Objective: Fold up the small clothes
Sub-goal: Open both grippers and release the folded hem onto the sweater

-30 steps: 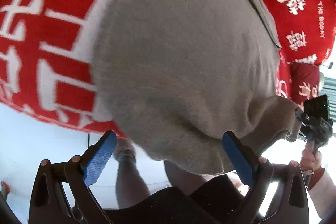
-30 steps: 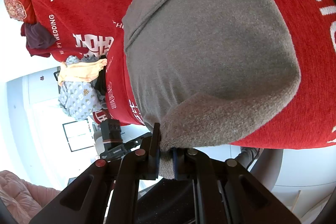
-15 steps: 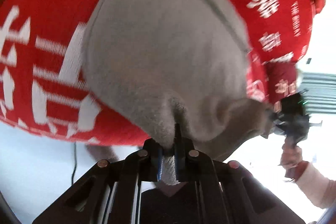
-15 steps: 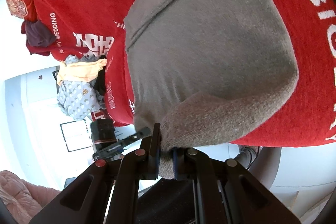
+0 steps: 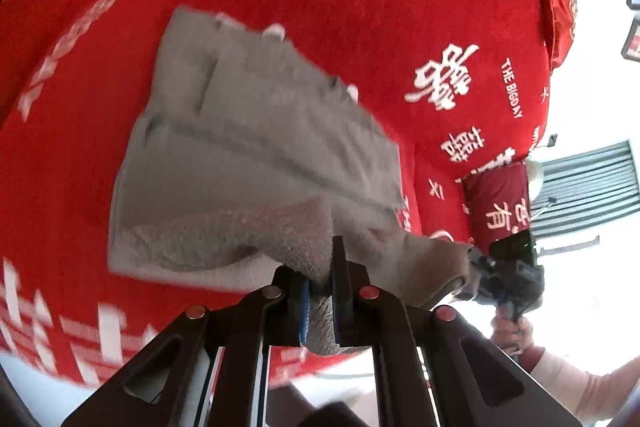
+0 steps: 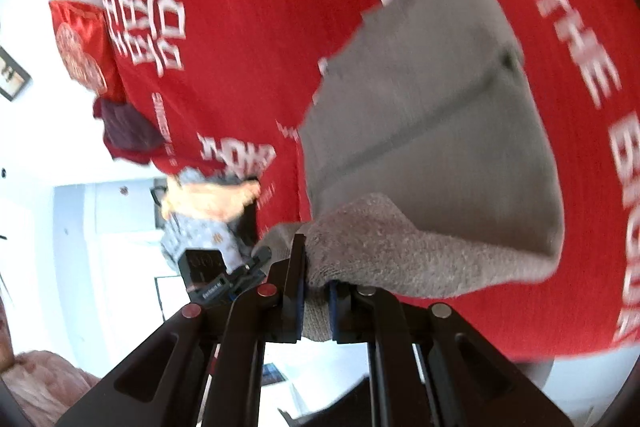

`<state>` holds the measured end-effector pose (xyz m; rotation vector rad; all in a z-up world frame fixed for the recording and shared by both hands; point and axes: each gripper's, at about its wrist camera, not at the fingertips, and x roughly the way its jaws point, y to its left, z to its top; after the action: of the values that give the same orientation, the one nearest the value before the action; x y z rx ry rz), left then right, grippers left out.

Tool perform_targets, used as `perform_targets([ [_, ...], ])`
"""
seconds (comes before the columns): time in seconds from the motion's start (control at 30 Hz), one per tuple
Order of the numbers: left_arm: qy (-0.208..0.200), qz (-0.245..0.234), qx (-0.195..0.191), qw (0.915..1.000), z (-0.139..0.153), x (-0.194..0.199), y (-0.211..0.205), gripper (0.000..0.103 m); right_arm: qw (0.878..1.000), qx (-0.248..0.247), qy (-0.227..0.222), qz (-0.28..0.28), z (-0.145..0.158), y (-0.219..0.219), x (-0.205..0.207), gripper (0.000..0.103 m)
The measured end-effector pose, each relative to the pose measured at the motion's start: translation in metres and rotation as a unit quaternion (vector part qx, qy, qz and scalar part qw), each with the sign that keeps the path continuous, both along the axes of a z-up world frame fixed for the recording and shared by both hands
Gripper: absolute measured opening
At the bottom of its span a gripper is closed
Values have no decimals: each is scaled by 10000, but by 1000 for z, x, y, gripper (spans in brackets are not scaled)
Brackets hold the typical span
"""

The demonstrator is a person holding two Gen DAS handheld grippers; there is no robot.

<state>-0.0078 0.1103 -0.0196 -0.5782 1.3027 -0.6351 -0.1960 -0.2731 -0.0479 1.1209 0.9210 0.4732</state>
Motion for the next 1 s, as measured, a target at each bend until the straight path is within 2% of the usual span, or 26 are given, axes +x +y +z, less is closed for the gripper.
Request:
perform_targets([
  [0.1, -117, -34, 116, 9999, 0, 38, -13, 9, 9999, 28, -90, -140, 6, -24, 39, 10],
  [0.2, -133, -5, 254, 9996, -13, 75, -27, 9, 9999, -98, -37, -65, 2, -38, 80, 10],
  [0.37, 139, 71, 834, 9964, -61, 118, -41, 9, 9989, -213, 404, 60, -36, -57, 147, 10],
  [0.5, 378, 320, 1160, 9920, -93, 131, -38, 9, 9969, -297, 720, 134, -69, -63, 184, 10],
  [0.53, 447, 394, 1158, 9915, -96, 132, -37, 13, 9961, -326, 803, 141, -76, -66, 190, 10],
  [0.57, 523, 475, 1206, 9902, -99, 134, -36, 20, 9954, -367, 875, 149, -81, -67, 194, 13],
  [0.7, 622, 383, 1378, 9878, -96, 138, -40, 22, 9929, -378, 1109, 200, -88, -71, 202, 16],
  [0.73, 566, 310, 1520, 9863, -91, 138, -41, 29, 9925, -450, 1107, 250, -84, -70, 202, 18],
  [0.77, 501, 286, 1605, 9854, -87, 138, -43, 55, 9922, -524, 1091, 299, -81, -69, 202, 25],
  [0.8, 401, 278, 1714, 9840, -79, 137, -44, 78, 9917, -621, 1065, 366, -76, -67, 203, 38],
  [0.87, 224, 259, 1843, 9823, -64, 135, -46, 81, 9904, -866, 946, 520, -62, -64, 201, 47],
  [1.0, 155, 104, 2067, 9782, -47, 126, -44, 81, 9812, -1689, 698, 620, -29, -60, 189, 47],
])
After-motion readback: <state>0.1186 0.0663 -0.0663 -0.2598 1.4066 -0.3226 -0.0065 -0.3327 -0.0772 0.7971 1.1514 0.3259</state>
